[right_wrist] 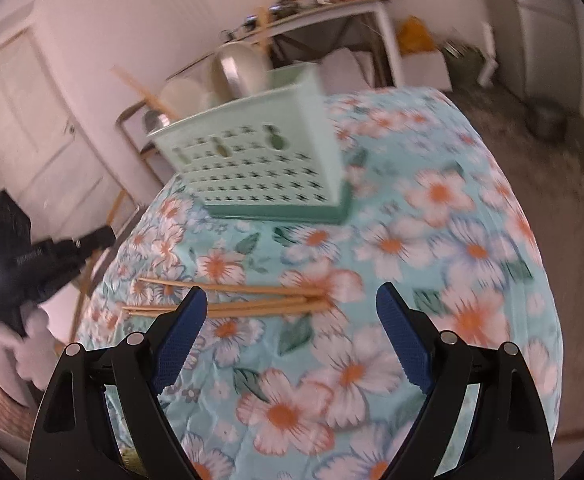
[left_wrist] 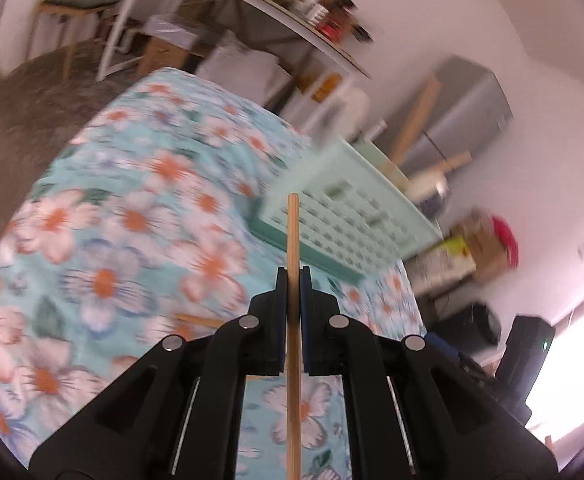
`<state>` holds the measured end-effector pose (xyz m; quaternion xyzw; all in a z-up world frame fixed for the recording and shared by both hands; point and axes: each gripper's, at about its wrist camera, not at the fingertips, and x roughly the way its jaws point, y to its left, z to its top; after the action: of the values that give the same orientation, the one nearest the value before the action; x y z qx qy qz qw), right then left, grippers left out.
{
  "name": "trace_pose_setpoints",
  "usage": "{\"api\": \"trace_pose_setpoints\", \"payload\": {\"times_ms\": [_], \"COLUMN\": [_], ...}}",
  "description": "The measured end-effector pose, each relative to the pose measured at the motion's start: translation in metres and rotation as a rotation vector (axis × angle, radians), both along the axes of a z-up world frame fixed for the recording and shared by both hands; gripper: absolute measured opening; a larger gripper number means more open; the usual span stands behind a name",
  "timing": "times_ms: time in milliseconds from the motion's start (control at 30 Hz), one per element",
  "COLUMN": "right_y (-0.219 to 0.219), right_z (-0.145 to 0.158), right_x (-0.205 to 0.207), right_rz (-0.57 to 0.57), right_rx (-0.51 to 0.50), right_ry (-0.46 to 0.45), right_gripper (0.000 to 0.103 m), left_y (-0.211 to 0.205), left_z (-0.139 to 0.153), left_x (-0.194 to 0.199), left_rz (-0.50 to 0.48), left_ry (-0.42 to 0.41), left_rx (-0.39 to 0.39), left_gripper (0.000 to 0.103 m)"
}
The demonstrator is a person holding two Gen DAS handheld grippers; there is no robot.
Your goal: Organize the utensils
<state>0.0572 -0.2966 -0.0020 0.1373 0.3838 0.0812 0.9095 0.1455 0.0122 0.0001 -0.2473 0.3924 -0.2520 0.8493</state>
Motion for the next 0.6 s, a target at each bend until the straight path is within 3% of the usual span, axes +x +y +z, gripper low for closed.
{"api": "trace_pose_setpoints", "payload": {"times_ms": [133,400,600], "right_y": [0.033,0.106,0.164], "right_z": [0.004,-0.004,-0.013], "right_x": [0.020,0.065,0.093], "right_rz": [0.112,0.378,0.579], "right_rx": [-0.068,-0.126,-0.271], "right_ry": [-0.007,0.038,0.068], "right_gripper": [0.081,0.061,0.058], "left_y": [0.026,0.072,0.095], "left_z": [-0.007,-0.026,-0.036], "left_x": [0.003,0.006,0.005], "left_rz": [0.056,0.160,0.226], "left_ry": [0.052,0.108,0.114], "left_rx": [-0.061,-0.121,-0.130], "left_gripper": [0.005,0.005,0.005]}}
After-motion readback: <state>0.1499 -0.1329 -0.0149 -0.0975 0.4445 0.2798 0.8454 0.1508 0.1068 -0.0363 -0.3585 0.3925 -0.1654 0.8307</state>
